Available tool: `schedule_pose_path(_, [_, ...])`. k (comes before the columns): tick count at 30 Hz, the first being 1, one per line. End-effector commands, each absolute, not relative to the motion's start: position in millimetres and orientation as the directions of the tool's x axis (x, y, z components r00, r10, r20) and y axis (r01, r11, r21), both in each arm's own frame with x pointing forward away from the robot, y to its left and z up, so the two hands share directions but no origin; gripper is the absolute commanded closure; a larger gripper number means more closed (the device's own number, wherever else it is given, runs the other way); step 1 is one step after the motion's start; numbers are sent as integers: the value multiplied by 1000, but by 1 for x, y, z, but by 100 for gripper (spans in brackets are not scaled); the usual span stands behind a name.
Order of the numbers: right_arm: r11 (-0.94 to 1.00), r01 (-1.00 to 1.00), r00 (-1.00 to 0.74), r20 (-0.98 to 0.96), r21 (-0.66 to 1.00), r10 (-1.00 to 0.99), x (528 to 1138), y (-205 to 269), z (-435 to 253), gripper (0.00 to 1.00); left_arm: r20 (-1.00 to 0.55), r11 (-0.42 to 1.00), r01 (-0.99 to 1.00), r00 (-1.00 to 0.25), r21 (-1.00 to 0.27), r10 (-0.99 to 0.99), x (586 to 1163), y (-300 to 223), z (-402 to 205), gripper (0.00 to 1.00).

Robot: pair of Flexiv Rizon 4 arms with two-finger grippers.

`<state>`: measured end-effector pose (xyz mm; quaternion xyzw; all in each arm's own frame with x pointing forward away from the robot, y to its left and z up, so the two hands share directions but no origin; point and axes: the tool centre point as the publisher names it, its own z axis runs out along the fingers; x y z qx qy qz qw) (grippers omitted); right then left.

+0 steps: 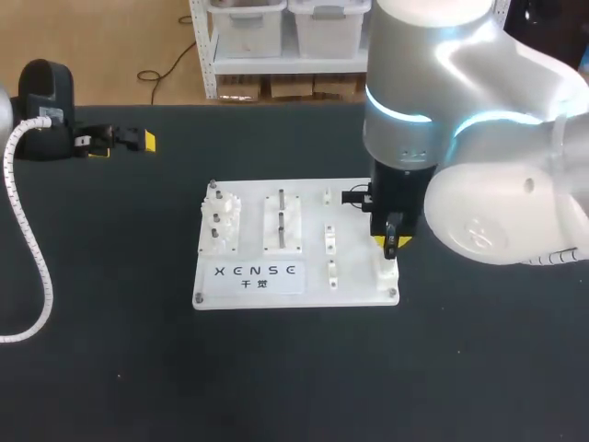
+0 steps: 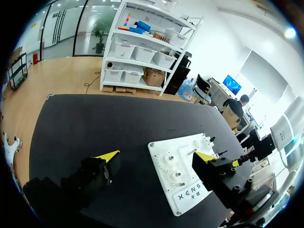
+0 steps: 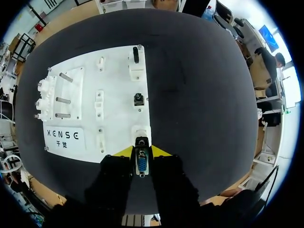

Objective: Insert the USB connector, Ethernet cable, and multi-pin plug into their matching sockets one by one.

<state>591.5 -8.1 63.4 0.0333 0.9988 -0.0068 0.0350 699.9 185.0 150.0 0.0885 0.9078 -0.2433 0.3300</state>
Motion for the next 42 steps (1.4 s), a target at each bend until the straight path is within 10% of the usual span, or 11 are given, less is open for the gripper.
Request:
schedule_pose_path(1, [998, 68, -995, -68, -13, 67, 589, -6, 57, 100, -642, 866, 321, -767, -383, 0, 700, 185, 150, 0])
schedule_pose_path(42, [998, 45, -997, -58, -32, 43, 591, -4, 55, 100, -642, 866, 321, -767, -383, 0, 700, 185, 150, 0])
